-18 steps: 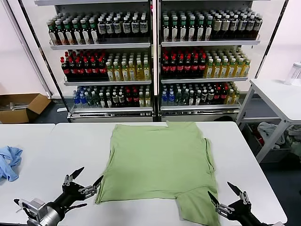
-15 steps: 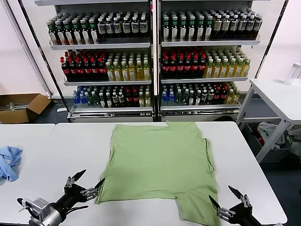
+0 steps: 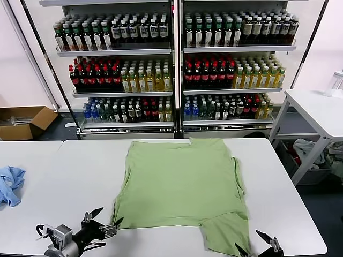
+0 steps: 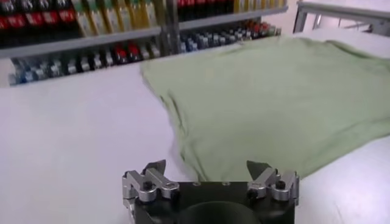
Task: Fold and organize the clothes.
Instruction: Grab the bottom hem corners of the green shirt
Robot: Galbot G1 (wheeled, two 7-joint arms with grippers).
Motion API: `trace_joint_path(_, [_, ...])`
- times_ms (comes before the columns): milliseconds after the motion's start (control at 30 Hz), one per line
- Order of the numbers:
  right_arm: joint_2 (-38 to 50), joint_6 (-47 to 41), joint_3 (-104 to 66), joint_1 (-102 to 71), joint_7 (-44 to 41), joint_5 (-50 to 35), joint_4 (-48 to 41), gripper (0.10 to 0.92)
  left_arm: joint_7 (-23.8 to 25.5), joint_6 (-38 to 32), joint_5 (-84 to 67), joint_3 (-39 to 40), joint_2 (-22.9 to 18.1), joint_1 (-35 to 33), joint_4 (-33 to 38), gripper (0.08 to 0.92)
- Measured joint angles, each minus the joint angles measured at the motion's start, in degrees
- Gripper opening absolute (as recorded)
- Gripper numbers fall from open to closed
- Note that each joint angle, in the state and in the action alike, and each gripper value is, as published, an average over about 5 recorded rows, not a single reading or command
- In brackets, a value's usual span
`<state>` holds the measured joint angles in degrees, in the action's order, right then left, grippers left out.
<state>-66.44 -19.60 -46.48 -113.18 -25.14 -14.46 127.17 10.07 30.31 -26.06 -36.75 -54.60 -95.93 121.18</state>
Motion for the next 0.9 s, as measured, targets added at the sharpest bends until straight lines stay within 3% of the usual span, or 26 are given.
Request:
trace_joint_path(400, [-0.2,0.0,2.2,1.1,0.6,-0.1,-1.6,0.475,-0.7,1.1,-0.7,2.6,-0.6,0.2,-1.0,0.791])
trace_joint_path(767, [-0.5,1.3,2.3,1.2,0.1,-0.8,-1.7,0.155,-0.8,1.1,-1.1,4.4,-0.8,0.7,-1.1,0.481])
trace_joint_path(900, [-0.6,1.9,2.3,1.0,-0.3,-1.1,-1.6,0.108,-0.9,1.1,-1.1,4.7,-1.1,0.3,-0.8,0.368])
